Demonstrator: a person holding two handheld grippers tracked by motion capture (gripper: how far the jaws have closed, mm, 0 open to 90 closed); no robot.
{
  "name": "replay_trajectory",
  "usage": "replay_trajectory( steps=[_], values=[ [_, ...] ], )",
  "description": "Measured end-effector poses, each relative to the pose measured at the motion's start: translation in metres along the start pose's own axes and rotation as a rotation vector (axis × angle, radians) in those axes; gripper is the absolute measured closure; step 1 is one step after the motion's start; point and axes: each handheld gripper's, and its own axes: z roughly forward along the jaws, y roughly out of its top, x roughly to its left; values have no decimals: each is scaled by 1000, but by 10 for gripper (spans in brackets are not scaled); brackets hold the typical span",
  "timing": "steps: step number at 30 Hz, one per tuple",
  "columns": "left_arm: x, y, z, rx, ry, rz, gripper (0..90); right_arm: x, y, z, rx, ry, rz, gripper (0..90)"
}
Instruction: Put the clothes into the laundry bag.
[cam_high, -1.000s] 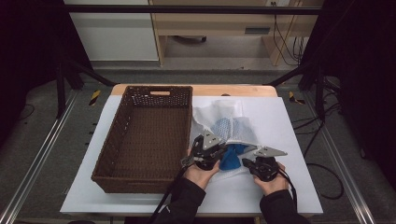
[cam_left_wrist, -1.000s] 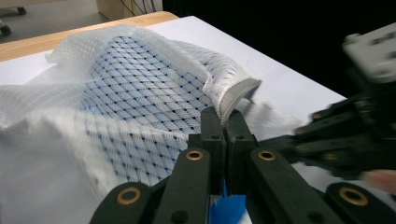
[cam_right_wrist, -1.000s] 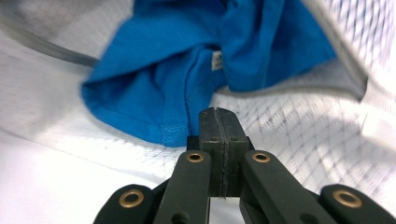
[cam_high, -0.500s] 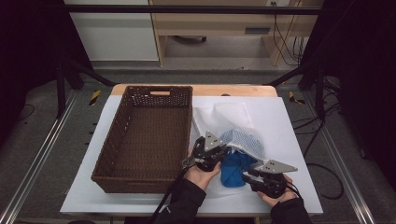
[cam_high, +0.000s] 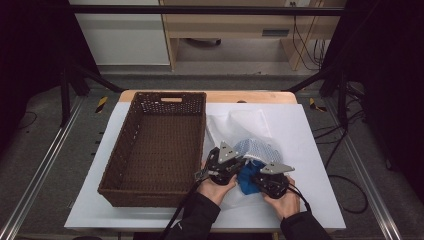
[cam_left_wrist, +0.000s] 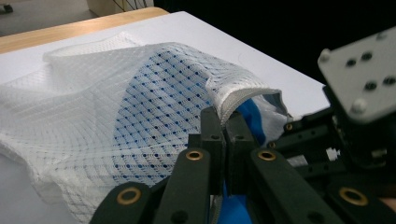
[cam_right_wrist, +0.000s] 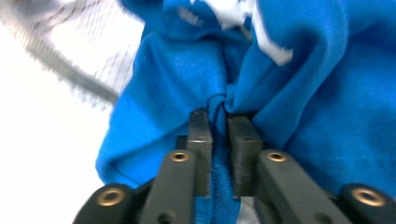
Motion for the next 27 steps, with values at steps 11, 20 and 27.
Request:
replay_trajectory(
  steps=[11, 20, 27],
  values=[
    [-6, -2, 0, -13, -38, -9, 891, -9, 19, 23, -194, -193, 89, 836],
    [-4, -4, 1, -2, -41, -15, 891, -9, 21, 23, -99, -135, 100, 486],
    [-5, -5, 1, -10, -32, -13, 890, 1, -3, -12, -91, -19, 87, 604]
  ],
)
